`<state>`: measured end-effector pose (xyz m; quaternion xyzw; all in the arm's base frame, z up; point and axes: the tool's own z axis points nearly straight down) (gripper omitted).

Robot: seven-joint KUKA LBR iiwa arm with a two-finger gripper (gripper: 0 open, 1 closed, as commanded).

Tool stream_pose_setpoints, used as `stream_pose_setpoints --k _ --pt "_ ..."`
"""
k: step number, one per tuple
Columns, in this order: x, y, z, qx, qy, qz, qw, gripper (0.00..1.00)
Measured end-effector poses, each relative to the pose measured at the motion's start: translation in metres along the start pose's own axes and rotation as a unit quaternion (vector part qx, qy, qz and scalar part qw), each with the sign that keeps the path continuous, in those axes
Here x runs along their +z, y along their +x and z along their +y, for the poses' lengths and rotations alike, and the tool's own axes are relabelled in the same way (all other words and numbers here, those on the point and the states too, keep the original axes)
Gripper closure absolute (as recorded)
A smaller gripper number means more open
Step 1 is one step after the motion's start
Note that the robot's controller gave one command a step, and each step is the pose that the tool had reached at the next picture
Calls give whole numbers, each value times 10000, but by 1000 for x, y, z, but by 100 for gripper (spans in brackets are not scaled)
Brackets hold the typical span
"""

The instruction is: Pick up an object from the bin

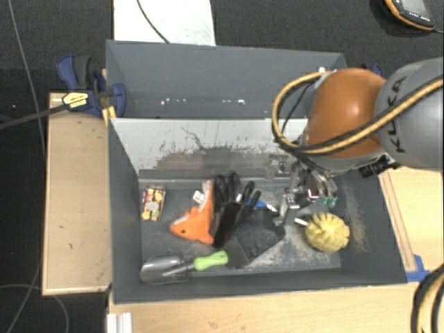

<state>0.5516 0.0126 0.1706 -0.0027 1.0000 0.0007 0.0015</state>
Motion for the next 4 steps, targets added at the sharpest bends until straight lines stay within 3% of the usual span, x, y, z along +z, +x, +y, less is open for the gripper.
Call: stream_pose_setpoints --k 1,2,3,4 --pt "0 0 0 0 0 0 10000 0" --pt "97 -11 -11 -170 -7 -71 9998 100" --pt "99 -10 -12 -168 -5 -46 9998 0" --pt "99 -9 -12 -167 -6 -39 9999 0"
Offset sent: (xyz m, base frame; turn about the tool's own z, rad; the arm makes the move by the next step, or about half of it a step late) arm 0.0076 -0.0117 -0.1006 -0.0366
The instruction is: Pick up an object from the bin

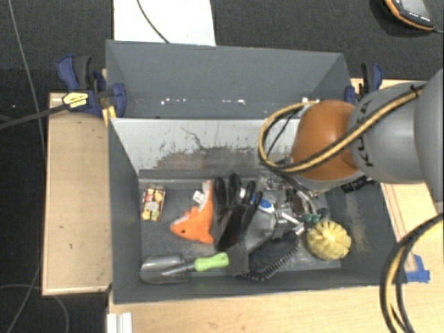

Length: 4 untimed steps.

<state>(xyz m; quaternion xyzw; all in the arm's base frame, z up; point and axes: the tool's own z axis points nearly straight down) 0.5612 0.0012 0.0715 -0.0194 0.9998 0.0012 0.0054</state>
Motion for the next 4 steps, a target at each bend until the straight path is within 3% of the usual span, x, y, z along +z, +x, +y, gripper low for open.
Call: stream_pose_setpoints --k 1,2,3,4 --pt "-20 -5 -11 -2229 4 -19 9748 0" --pt "-12 52 -24 -444 14 -220 9988 100" --pt "-12 63 -27 -20 11 -326 9995 100" --pt "-8 50 -36 -179 1 -363 9992 100"
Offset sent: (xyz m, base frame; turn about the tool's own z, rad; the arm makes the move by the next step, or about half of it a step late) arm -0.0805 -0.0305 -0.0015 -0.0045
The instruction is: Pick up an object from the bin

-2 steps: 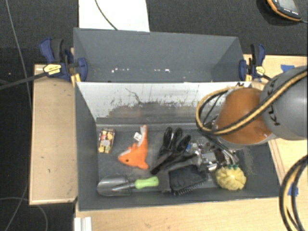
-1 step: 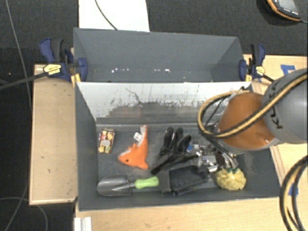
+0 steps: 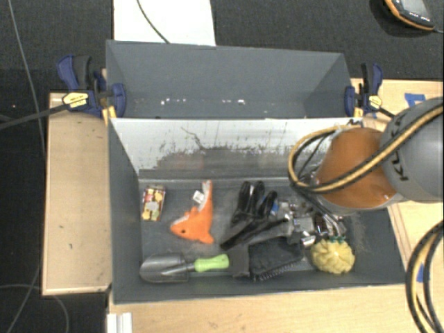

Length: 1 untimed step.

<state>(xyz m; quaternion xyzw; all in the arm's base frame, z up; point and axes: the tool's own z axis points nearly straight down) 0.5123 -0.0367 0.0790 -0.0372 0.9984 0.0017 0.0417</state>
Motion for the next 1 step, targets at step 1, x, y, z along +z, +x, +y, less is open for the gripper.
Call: stream_pose_setpoints --k 1 --pt "-10 13 7 130 17 -47 9999 100"
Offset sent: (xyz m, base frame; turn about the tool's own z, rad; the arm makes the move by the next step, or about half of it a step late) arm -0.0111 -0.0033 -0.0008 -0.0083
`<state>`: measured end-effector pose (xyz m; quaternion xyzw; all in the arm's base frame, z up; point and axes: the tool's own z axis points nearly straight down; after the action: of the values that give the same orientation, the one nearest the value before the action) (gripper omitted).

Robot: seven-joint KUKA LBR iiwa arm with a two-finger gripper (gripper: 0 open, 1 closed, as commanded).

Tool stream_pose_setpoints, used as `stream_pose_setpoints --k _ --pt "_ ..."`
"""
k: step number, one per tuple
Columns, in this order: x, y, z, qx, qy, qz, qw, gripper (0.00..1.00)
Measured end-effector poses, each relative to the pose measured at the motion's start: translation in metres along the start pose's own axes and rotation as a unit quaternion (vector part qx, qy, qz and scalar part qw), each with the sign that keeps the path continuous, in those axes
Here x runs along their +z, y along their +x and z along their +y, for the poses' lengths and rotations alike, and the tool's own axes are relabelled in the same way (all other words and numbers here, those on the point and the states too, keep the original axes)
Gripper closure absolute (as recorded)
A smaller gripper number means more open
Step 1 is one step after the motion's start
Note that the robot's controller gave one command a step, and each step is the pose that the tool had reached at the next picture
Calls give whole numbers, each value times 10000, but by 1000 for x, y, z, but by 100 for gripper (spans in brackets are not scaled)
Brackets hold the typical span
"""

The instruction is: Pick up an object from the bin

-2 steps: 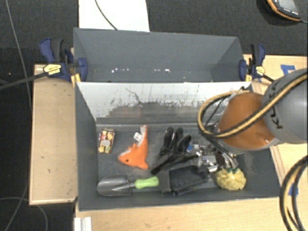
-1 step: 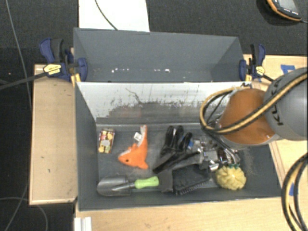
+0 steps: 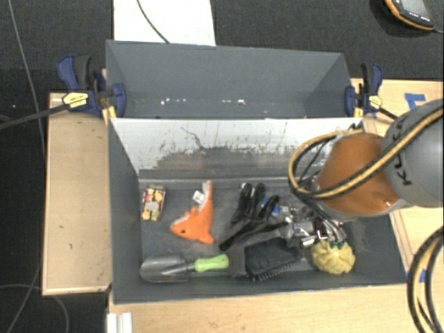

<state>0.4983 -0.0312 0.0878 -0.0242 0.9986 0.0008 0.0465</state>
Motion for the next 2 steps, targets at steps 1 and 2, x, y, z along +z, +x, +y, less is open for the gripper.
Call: stream_pose_setpoints --k 1,2 --pt "7 -7 -8 -168 -23 -41 9998 100" --pt "-94 -5 1 -62 -10 18 10000 100"
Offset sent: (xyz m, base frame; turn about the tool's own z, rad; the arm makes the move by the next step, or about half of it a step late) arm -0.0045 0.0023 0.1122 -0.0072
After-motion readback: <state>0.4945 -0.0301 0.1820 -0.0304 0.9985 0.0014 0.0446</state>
